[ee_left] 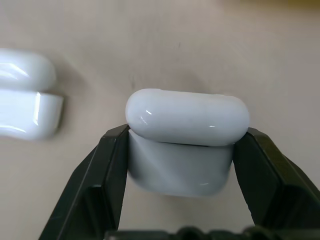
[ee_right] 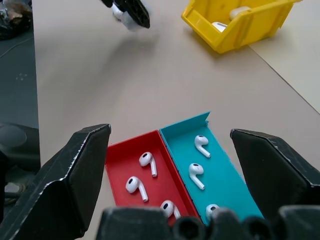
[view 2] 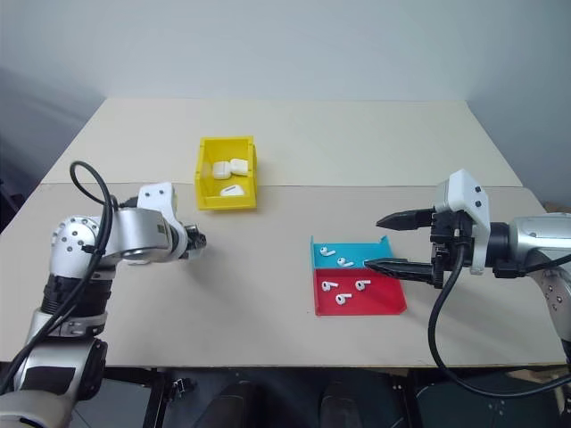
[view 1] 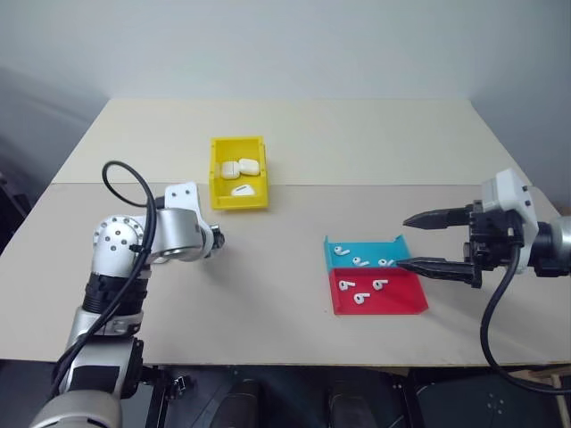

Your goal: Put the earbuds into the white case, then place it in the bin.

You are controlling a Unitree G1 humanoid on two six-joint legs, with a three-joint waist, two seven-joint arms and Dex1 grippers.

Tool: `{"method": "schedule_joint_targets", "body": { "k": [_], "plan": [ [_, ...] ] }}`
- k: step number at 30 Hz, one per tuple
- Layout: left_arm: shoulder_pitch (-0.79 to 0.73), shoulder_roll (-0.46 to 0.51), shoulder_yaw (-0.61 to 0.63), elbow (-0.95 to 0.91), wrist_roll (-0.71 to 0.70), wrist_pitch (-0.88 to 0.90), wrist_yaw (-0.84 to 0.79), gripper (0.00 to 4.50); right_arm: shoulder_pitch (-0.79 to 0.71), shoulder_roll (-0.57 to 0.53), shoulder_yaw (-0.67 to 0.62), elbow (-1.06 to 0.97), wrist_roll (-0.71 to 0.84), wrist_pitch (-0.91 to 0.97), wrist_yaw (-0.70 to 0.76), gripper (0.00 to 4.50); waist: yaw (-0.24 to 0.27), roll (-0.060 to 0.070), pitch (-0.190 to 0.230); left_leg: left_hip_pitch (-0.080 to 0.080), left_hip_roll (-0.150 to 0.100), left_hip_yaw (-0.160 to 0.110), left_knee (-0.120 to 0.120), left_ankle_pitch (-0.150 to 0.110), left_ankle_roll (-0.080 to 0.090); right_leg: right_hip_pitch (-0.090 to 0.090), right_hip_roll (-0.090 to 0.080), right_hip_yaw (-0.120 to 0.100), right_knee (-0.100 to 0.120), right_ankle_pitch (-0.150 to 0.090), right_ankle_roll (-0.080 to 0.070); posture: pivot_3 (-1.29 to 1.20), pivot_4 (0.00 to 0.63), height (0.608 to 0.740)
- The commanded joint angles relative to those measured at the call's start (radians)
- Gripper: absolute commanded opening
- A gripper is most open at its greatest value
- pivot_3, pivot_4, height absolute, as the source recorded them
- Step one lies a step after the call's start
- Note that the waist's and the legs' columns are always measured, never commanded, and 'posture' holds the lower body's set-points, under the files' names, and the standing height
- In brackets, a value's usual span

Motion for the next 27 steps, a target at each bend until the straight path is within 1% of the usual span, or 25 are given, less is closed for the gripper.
{"method": "schedule_joint_targets", "body": {
  "k": [1, 3, 5, 7, 8, 11, 13, 15, 17, 20, 23, 26, 27],
  "plan": [
    [-0.097, 0.074, 0.034, -0.116, -0.007, 0.024, -0.170, 2.81, -0.020, 0.018, -0.018, -0.002, 0.001, -0.035, -0.015, 4.50, -0.001, 0.000, 0.000, 0.000, 0.000, 0.000, 0.000, 0.000, 0.000, 0.000, 0.000, 0.000, 0.000, 0.000, 0.000, 0.00, 0.150, 0.740],
    [-0.124, 0.154, 0.045, -0.212, 0.009, 0.033, -0.337, 2.81, -0.029, 0.039, -0.015, -0.004, 0.001, -0.042, -0.027, 4.50, -0.005, 0.000, 0.000, 0.000, 0.000, 0.000, -0.001, 0.000, -0.001, 0.000, 0.000, 0.000, 0.001, 0.000, 0.000, 0.00, 0.150, 0.740],
    [-0.106, 0.201, 0.082, -0.334, 0.122, 0.014, -0.531, 2.81, -0.043, 0.059, -0.012, -0.004, 0.003, -0.042, -0.045, 4.50, -0.016, 0.001, 0.000, 0.000, 0.000, 0.000, -0.002, 0.000, -0.001, 0.000, 0.001, 0.001, 0.001, 0.000, 0.000, 0.00, 0.150, 0.740],
    [-0.050, 0.207, 0.110, -0.417, 0.300, -0.065, -0.727, 2.81, -0.052, 0.076, -0.009, -0.006, 0.001, -0.046, -0.057, 4.50, -0.022, 0.001, 0.000, 0.000, 0.000, 0.001, -0.002, 0.000, -0.001, 0.000, 0.001, 0.001, 0.000, 0.000, 0.000, 0.00, 0.150, 0.740],
    [-0.020, 0.200, 0.135, -0.418, 0.342, -0.101, -0.841, 2.81, -0.055, 0.084, -0.008, -0.011, 0.001, -0.047, -0.065, 4.50, -0.022, 0.001, -0.001, 0.000, 0.000, 0.000, -0.003, 0.001, -0.001, 0.000, 0.001, 0.000, 0.000, 0.000, 0.000, 0.00, 0.150, 0.740],
    [0.084, 0.173, 0.207, -0.400, 0.483, -0.244, -1.308, 2.81, -0.059, 0.107, -0.008, -0.028, 0.006, -0.046, -0.090, 4.50, -0.024, 0.001, -0.001, 0.001, 0.000, 0.001, -0.002, 0.001, -0.001, 0.001, 0.002, 0.000, -0.004, 0.000, 0.000, 0.00, 0.150, 0.740],
    [0.119, 0.178, 0.181, -0.391, 0.620, -0.328, -1.512, 2.81, -0.057, 0.117, -0.008, -0.042, 0.008, -0.048, -0.103, 4.50, -0.024, 0.001, -0.001, 0.002, 0.001, 0.001, -0.002, 0.000, 0.001, 0.001, 0.002, 0.000, -0.004, 0.000, 0.000, 0.00, 0.150, 0.740],
    [0.148, 0.161, 0.175, -0.372, 0.695, -0.406, -1.721, 2.81, -0.051, 0.125, -0.014, -0.056, 0.013, -0.047, -0.115, 4.50, -0.024, 0.001, -0.001, 0.002, 0.001, 0.001, -0.002, -0.001, 0.003, 0.002, 0.002, 0.000, -0.005, 0.000, 0.000, 0.00, 0.150, 0.740],
    [0.183, 0.154, 0.180, -0.341, 0.748, -0.481, -1.964, 2.81, -0.041, 0.131, -0.023, -0.076, 0.020, -0.045, -0.126, 4.50, -0.025, 0.001, -0.001, 0.001, 0.001, 0.001, -0.002, -0.003, 0.006, 0.002, 0.002, 0.000, -0.005, 0.000, 0.000, 0.00, 0.150, 0.740],
    [0.208, 0.172, 0.184, -0.265, 0.764, -0.519, -2.319, 2.81, -0.024, 0.135, -0.031, -0.105, 0.032, -0.041, -0.137, 4.50, -0.025, 0.001, -0.001, 0.001, 0.001, 0.001, -0.002, -0.004, 0.007, 0.001, 0.003, -0.001, -0.005, 0.000, 0.000, 0.00, 0.150, 0.740],
    [0.205, 0.213, 0.147, -0.185, 0.821, -0.538, -2.619, 2.81, -0.019, 0.136, -0.030, -0.122, 0.039, -0.038, -0.143, 4.50, -0.027, 0.001, -0.001, 0.001, 0.002, 0.001, -0.002, -0.004, 0.009, 0.001, 0.003, -0.001, -0.005, 0.000, 0.000, 0.00, 0.150, 0.740],
    [0.194, 0.211, 0.082, -0.115, 0.953, -0.643, -2.836, 2.81, -0.041, 0.130, -0.019, -0.128, 0.044, -0.031, -0.149, 4.50, -0.028, 0.001, -0.001, 0.002, 0.002, 0.001, -0.002, -0.005, 0.010, 0.002, 0.003, -0.001, -0.005, 0.000, 0.000, 0.00, 0.150, 0.740],
    [0.190, 0.203, 0.071, -0.101, 0.982, -0.671, -2.880, 2.81, -0.048, 0.128, -0.016, -0.129, 0.047, -0.028, -0.151, 4.50, -0.028, 0.001, -0.001, 0.002, 0.002, 0.001, -0.002, -0.005, 0.010, 0.003, 0.003, -0.001, -0.005, 0.000, 0.000, 0.00, 0.150, 0.740]
  ]
}}
